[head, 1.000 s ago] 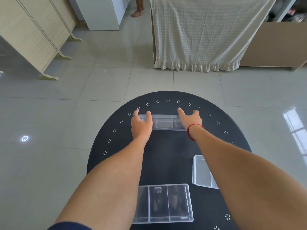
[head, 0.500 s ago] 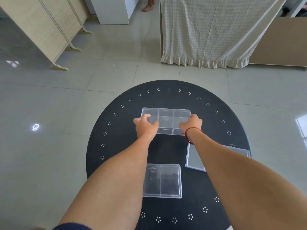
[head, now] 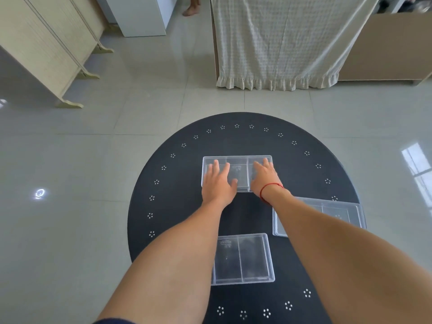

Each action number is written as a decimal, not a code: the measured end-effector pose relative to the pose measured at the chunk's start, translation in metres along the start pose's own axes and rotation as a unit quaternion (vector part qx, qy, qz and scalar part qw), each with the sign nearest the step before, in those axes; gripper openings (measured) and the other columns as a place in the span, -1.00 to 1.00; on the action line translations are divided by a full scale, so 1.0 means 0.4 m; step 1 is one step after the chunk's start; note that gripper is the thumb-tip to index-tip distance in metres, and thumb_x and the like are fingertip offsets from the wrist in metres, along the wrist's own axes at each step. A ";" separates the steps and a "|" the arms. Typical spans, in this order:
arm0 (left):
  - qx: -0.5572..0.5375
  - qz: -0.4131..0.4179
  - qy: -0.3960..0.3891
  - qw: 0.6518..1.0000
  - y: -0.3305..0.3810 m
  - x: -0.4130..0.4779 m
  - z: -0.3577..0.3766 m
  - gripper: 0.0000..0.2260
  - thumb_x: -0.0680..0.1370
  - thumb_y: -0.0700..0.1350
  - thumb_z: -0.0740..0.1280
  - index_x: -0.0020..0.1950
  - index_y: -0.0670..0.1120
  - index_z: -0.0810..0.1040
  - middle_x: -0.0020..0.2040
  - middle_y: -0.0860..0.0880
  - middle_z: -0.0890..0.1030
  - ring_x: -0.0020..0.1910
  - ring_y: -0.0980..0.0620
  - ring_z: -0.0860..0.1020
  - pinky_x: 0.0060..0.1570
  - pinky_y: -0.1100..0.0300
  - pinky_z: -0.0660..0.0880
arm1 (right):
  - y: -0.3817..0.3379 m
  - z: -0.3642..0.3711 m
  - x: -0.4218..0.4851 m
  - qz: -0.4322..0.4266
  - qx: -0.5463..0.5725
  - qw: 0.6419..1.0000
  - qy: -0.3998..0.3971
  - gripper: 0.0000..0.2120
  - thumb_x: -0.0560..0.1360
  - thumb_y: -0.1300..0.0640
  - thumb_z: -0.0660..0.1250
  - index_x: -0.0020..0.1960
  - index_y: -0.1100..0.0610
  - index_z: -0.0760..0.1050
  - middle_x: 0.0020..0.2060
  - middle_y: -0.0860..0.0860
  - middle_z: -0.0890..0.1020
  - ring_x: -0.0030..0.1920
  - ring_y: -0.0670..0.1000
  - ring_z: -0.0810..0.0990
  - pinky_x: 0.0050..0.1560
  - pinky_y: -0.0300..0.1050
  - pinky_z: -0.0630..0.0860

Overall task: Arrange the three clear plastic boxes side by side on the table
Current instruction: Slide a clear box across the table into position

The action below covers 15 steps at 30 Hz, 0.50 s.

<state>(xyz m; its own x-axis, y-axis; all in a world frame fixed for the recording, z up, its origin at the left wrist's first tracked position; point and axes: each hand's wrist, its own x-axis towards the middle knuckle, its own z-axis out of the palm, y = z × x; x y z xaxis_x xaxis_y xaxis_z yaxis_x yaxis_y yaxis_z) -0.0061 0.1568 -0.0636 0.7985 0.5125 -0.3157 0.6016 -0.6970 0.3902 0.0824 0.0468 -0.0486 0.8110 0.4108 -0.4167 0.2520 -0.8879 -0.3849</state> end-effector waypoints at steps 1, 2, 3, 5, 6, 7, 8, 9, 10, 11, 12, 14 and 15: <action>0.007 0.003 -0.009 1.000 -0.009 0.007 -0.004 -0.47 0.64 0.10 0.12 0.59 0.09 0.07 0.63 -0.01 -0.07 0.60 -0.04 -0.10 0.49 0.00 0.18 | -0.009 0.002 0.007 0.006 -0.013 1.000 -0.012 -0.46 0.48 0.36 0.24 0.44 0.13 0.29 0.54 0.14 0.12 0.55 0.18 0.11 0.42 0.14 0.35; 0.011 0.008 -0.011 1.000 -0.018 0.013 -0.012 -0.47 0.64 0.11 0.12 0.59 0.10 0.07 0.63 -0.01 -0.08 0.60 -0.04 -0.10 0.48 0.00 0.19 | -0.020 0.005 0.013 0.012 -0.020 1.000 -0.018 -0.46 0.47 0.37 0.25 0.43 0.14 0.29 0.53 0.13 0.11 0.55 0.18 0.08 0.39 0.15 0.37; 0.014 0.012 -0.011 1.000 -0.027 0.020 -0.022 -0.47 0.64 0.11 0.12 0.59 0.10 0.06 0.62 0.00 -0.08 0.60 -0.04 -0.10 0.47 0.00 0.21 | -0.033 0.009 0.020 0.016 -0.026 0.999 -0.021 -0.44 0.47 0.37 0.25 0.44 0.13 0.27 0.54 0.13 0.08 0.57 0.16 0.03 0.36 0.15 0.41; 0.021 0.018 -0.013 1.000 -0.052 0.034 -0.043 -0.47 0.64 0.11 0.12 0.59 0.09 0.06 0.62 -0.01 -0.08 0.60 -0.04 -0.10 0.48 0.01 0.19 | -0.068 0.020 0.028 0.020 -0.036 0.999 -0.022 -0.37 0.48 0.38 0.26 0.50 0.13 0.19 0.56 0.12 0.00 0.58 0.14 -0.07 0.34 0.11 0.43; 0.022 0.020 -0.015 0.999 -0.066 0.041 -0.053 -0.47 0.64 0.11 0.12 0.59 0.09 0.05 0.62 -0.01 -0.08 0.60 -0.04 -0.10 0.49 0.01 0.18 | -0.087 0.027 0.030 0.022 -0.038 0.999 -0.021 -0.34 0.49 0.39 0.27 0.52 0.13 0.15 0.57 0.13 -0.03 0.58 0.14 -0.09 0.35 0.10 0.41; 0.021 0.021 -0.017 0.999 -0.081 0.048 -0.064 -0.47 0.64 0.11 0.12 0.59 0.09 0.05 0.62 0.00 -0.08 0.60 -0.04 -0.11 0.48 0.01 0.18 | -0.107 0.034 0.031 0.024 -0.037 0.999 -0.020 -0.32 0.49 0.39 0.27 0.54 0.13 0.11 0.57 0.14 -0.06 0.59 0.15 -0.11 0.37 0.09 0.39; 0.018 0.021 -0.019 0.999 -0.098 0.057 -0.076 -0.47 0.64 0.11 0.12 0.59 0.10 0.05 0.62 0.00 -0.08 0.60 -0.03 -0.11 0.47 0.01 0.20 | -0.127 0.040 0.033 0.025 -0.035 0.999 -0.021 -0.30 0.50 0.39 0.26 0.56 0.13 0.07 0.58 0.14 -0.10 0.59 0.14 -0.14 0.39 0.09 0.36; 0.015 0.020 -0.021 0.999 -0.115 0.067 -0.088 -0.47 0.64 0.11 0.13 0.59 0.10 0.06 0.62 0.01 -0.08 0.60 -0.03 -0.11 0.46 0.01 0.21 | -0.145 0.047 0.036 0.024 -0.032 0.999 -0.023 -0.28 0.51 0.38 0.25 0.57 0.12 0.04 0.58 0.13 -0.13 0.59 0.14 -0.17 0.40 0.08 0.33; 0.013 0.019 -0.024 0.999 -0.132 0.078 -0.100 -0.47 0.64 0.11 0.13 0.59 0.10 0.06 0.62 0.01 -0.08 0.60 -0.03 -0.11 0.46 0.01 0.21 | -0.164 0.055 0.039 0.025 -0.030 0.999 -0.025 -0.29 0.52 0.36 0.23 0.58 0.11 0.01 0.58 0.12 -0.16 0.59 0.13 -0.21 0.41 0.08 0.32; 0.013 0.019 -0.026 0.999 -0.150 0.089 -0.112 -0.46 0.64 0.11 0.13 0.59 0.10 0.06 0.62 0.00 -0.09 0.60 -0.03 -0.11 0.48 0.01 0.19 | -0.183 0.063 0.043 0.024 -0.029 0.999 -0.027 -0.30 0.54 0.33 0.20 0.58 0.10 -0.02 0.58 0.11 -0.18 0.59 0.11 -0.24 0.42 0.09 0.30; 0.016 0.019 -0.028 0.999 -0.168 0.098 -0.124 -0.46 0.64 0.11 0.13 0.59 0.09 0.05 0.62 -0.01 -0.09 0.60 -0.04 -0.11 0.50 0.00 0.15 | -0.204 0.071 0.048 0.024 -0.029 0.999 -0.029 -0.33 0.56 0.29 0.18 0.59 0.09 -0.04 0.59 0.10 -0.20 0.59 0.10 -0.27 0.43 0.11 0.28; 0.023 0.016 -0.030 0.999 -0.199 0.113 -0.148 -0.46 0.64 0.10 0.13 0.59 0.08 0.05 0.62 -0.03 -0.10 0.60 -0.06 -0.11 0.53 -0.01 0.09 | -0.245 0.088 0.059 0.022 -0.029 0.999 -0.030 -0.35 0.59 0.22 0.14 0.59 0.08 -0.06 0.59 0.08 -0.22 0.58 0.09 -0.30 0.45 0.13 0.25; 0.025 0.013 -0.029 0.999 -0.215 0.121 -0.160 -0.46 0.65 0.10 0.14 0.60 0.07 0.04 0.62 -0.04 -0.10 0.60 -0.07 -0.11 0.54 -0.02 0.07 | -0.265 0.095 0.064 0.020 -0.029 0.999 -0.031 -0.36 0.60 0.20 0.14 0.60 0.08 -0.07 0.59 0.08 -0.22 0.58 0.09 -0.30 0.45 0.13 0.24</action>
<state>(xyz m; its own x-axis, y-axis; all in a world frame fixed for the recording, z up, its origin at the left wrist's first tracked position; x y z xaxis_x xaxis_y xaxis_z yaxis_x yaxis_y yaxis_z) -0.0181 0.2736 -0.0572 0.8103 0.4648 -0.3570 0.5780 -0.7344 0.3558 0.0565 0.1595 -0.0497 0.7876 0.3849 -0.4811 0.2512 -0.9136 -0.3197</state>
